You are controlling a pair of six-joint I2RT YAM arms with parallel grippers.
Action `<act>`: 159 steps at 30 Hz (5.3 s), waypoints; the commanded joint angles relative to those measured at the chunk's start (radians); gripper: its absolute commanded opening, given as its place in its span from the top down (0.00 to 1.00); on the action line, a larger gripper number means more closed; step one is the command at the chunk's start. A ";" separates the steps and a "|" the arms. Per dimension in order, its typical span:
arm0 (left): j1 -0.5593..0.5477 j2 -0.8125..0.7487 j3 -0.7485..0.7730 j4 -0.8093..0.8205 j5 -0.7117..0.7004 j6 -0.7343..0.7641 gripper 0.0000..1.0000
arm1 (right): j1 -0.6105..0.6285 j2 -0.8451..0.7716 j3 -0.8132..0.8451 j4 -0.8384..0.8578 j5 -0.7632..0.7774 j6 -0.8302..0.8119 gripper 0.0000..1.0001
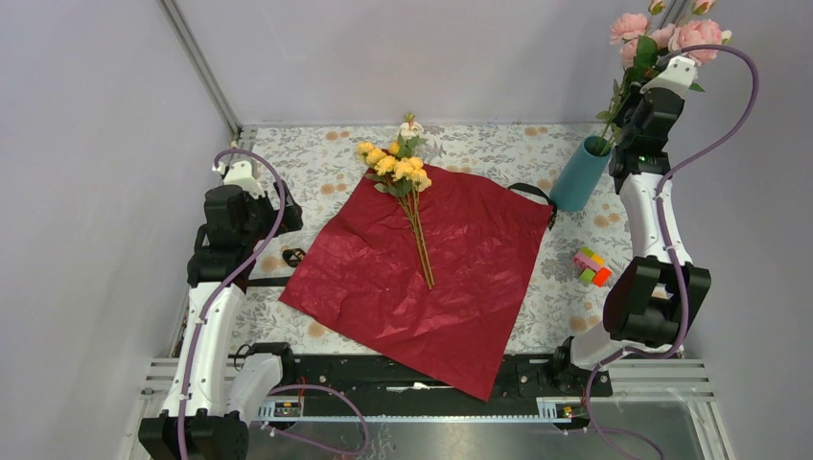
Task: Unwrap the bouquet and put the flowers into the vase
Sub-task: Insert the fake flower into the vase, then pick up the fake flower from the wrapping paper.
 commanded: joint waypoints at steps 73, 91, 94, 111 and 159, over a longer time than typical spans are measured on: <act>0.002 -0.034 -0.008 0.037 0.006 0.014 0.06 | -0.004 -0.260 -0.386 0.090 0.090 0.184 0.04; -0.128 -0.050 -0.049 0.051 0.072 -0.216 0.09 | -0.003 -0.497 -0.409 -0.448 -0.239 0.407 0.12; -0.205 -0.061 -0.100 0.089 0.069 -0.290 0.09 | 0.008 -0.516 -0.451 -0.451 -0.337 0.463 0.14; -0.798 0.328 -0.275 0.605 -0.033 -0.707 0.18 | 0.286 -0.634 -0.644 -0.485 -0.330 0.517 0.19; -0.922 0.801 -0.229 0.891 -0.113 -0.905 0.68 | 0.287 -0.648 -0.635 -0.516 -0.336 0.493 0.20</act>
